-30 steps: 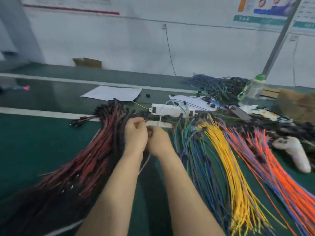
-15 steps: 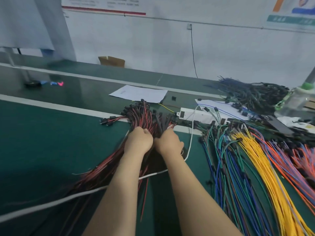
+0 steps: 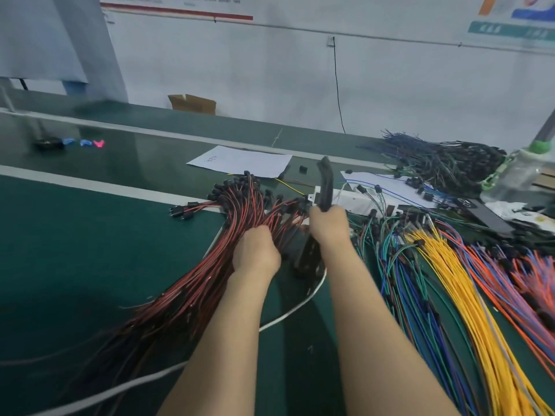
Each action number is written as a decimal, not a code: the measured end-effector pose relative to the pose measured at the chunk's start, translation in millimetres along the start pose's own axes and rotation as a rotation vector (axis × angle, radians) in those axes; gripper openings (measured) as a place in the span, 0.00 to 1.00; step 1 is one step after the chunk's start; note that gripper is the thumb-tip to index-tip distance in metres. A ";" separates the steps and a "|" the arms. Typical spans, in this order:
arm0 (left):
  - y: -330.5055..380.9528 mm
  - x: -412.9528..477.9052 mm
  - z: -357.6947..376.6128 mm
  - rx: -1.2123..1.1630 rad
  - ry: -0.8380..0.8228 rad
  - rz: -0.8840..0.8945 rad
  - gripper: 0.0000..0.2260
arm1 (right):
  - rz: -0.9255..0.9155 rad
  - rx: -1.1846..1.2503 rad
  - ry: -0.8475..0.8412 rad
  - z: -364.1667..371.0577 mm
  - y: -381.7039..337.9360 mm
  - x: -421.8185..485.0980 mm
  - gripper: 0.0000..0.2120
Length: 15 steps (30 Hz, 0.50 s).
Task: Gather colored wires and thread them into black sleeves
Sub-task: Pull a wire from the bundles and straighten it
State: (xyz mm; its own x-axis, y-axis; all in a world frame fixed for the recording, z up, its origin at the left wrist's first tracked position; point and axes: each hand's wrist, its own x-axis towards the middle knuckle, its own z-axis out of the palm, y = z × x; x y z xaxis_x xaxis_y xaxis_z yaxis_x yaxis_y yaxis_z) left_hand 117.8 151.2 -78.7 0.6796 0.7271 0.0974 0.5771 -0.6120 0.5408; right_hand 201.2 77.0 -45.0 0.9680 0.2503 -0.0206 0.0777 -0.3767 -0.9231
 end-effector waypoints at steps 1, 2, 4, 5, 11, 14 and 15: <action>1.6 0.5 4.1 0.062 -0.035 -0.007 0.12 | 0.001 -0.008 -0.004 -10.3 1.2 5.4 0.12; 3.4 1.1 7.3 0.119 -0.063 -0.018 0.13 | 0.002 -0.058 -0.014 -19.3 3.3 9.1 0.11; 8.4 3.3 11.4 0.193 -0.099 -0.050 0.16 | 0.001 -0.246 -0.051 -27.9 10.0 11.8 0.14; 11.0 4.2 12.7 0.211 -0.108 -0.064 0.16 | 0.002 -0.331 -0.081 -27.5 14.7 11.3 0.17; 14.7 9.7 13.7 0.178 -0.080 -0.143 0.12 | -0.073 -0.433 -0.205 -12.3 34.2 -1.2 0.22; 13.0 11.4 12.2 0.149 -0.043 -0.137 0.12 | -0.095 -0.414 -0.176 -16.8 35.6 -2.8 0.22; 13.0 11.9 12.4 0.148 -0.039 -0.137 0.12 | -0.100 -0.415 -0.176 -18.6 36.4 -3.4 0.21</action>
State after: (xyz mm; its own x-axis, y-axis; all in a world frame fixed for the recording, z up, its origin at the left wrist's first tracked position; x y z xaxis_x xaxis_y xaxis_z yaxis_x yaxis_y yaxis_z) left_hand 139.1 148.1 -80.9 0.6060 0.7955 -0.0025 0.7232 -0.5496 0.4182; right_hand 205.2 45.9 -71.4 0.8983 0.4378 -0.0377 0.2923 -0.6594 -0.6926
